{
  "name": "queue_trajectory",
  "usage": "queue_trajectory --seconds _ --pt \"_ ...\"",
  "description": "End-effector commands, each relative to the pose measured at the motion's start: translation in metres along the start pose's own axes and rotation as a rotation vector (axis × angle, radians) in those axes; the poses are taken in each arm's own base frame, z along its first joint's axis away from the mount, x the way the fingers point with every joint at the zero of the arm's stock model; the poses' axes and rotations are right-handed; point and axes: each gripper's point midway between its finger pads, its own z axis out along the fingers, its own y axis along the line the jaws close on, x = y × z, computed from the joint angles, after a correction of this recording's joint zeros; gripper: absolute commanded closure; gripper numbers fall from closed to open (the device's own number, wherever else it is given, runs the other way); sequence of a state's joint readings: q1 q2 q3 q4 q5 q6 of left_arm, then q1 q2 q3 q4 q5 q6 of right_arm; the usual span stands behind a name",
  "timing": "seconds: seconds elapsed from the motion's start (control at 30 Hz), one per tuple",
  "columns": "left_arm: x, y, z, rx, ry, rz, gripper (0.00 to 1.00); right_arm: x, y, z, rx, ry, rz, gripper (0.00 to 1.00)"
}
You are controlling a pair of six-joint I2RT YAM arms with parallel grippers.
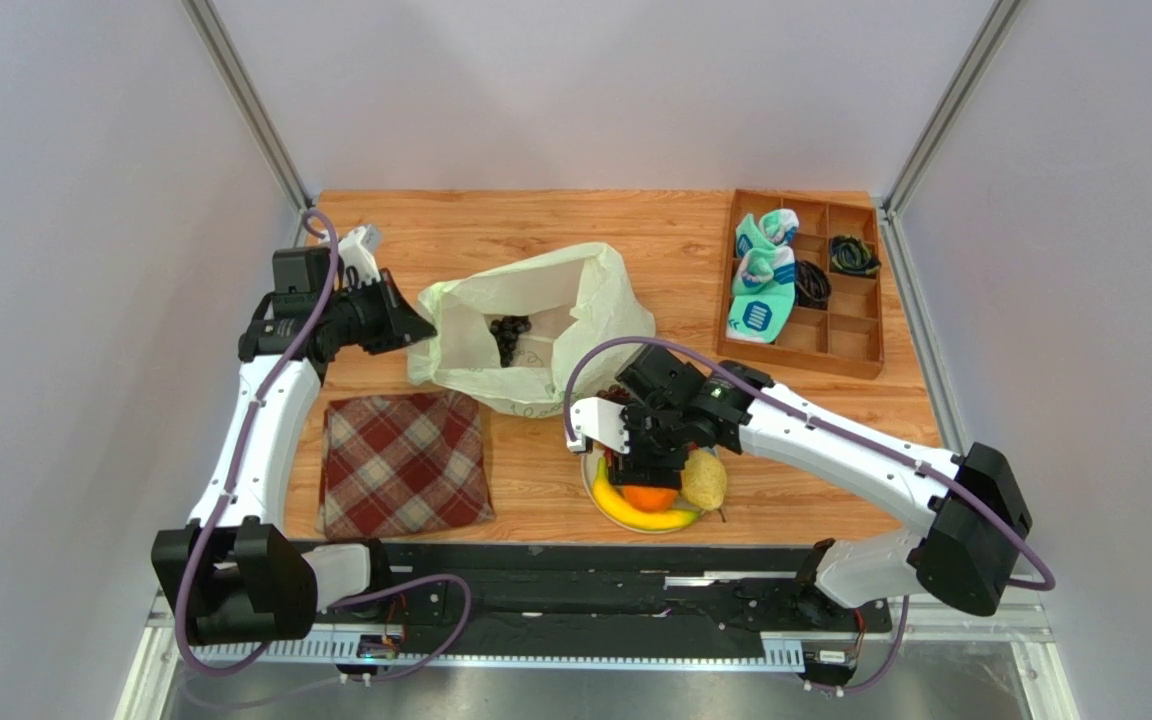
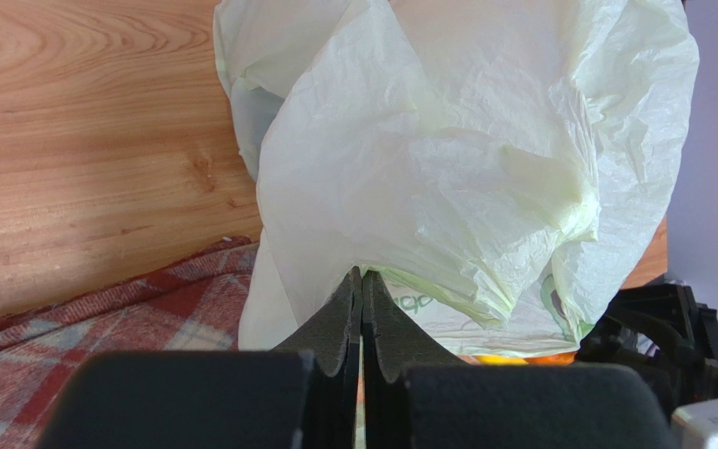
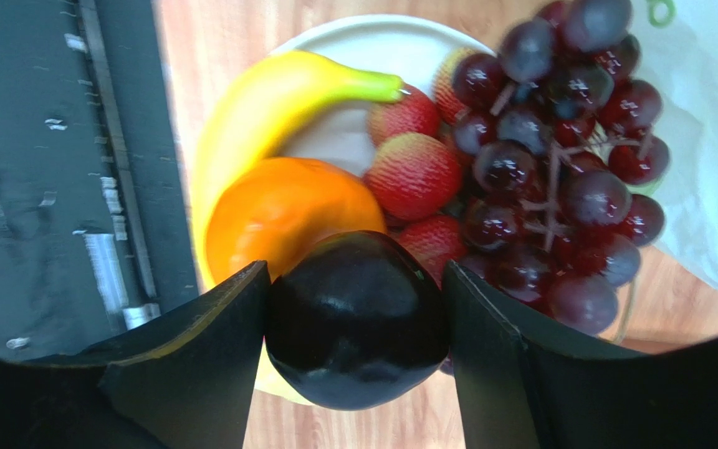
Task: Take the fake fruits out of the plastic bag
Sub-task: Place the fake fruit on the plate, then adjust the plastic bag at the center of the board.
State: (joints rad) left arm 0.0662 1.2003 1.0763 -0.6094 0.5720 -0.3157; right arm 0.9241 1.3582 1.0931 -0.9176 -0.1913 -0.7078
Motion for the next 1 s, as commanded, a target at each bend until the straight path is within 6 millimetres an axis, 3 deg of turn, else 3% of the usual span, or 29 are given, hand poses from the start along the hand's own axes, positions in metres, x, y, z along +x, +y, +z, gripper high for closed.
queue_trajectory --seconds 0.0,0.03,0.2,0.33,0.37,0.5,0.6,0.67,0.7,0.73,0.8,0.9,0.97 --pt "-0.017 -0.011 -0.008 0.027 -0.047 0.029 1.00 0.001 -0.026 0.001 0.154 0.004 -0.004 0.24" --pt "-0.016 -0.010 -0.008 0.026 -0.048 0.030 1.00 0.001 -0.029 -0.003 0.172 0.002 -0.002 0.16" --pt "-0.011 -0.009 -0.007 0.026 -0.050 0.034 1.00 -0.007 -0.034 -0.024 0.215 -0.019 0.016 0.10" --pt "-0.007 -0.008 -0.007 0.025 -0.032 0.020 1.00 -0.043 -0.041 -0.056 0.223 -0.124 0.017 0.10" --pt "-0.005 -0.009 -0.008 0.028 -0.028 0.015 1.00 -0.062 -0.046 -0.071 0.232 -0.185 0.014 0.10" --pt "0.010 -0.015 -0.019 0.039 -0.014 0.009 1.00 -0.105 -0.066 -0.089 0.258 -0.300 0.039 0.09" --pt "0.019 -0.016 -0.024 0.042 -0.015 0.015 1.00 -0.133 -0.093 -0.086 0.292 -0.365 0.099 0.10" --pt "0.024 -0.017 -0.025 0.050 -0.014 0.005 1.00 -0.137 -0.112 -0.066 0.305 -0.352 0.166 0.10" --pt "0.022 -0.019 -0.026 0.061 -0.029 0.011 1.00 -0.147 -0.125 -0.072 0.331 -0.377 0.186 0.10" --pt "0.023 -0.020 -0.025 0.068 -0.025 0.003 1.00 -0.145 -0.135 -0.053 0.319 -0.344 0.220 0.11" --pt "0.022 -0.018 -0.023 0.059 -0.022 -0.001 1.00 -0.147 -0.157 -0.043 0.323 -0.350 0.295 0.11" --pt "0.013 -0.008 -0.021 0.004 -0.042 0.014 1.00 -0.150 -0.172 -0.030 0.315 -0.354 0.313 0.11" --pt "0.004 -0.003 -0.020 -0.036 -0.060 0.025 1.00 -0.161 -0.177 -0.032 0.307 -0.381 0.301 0.11"
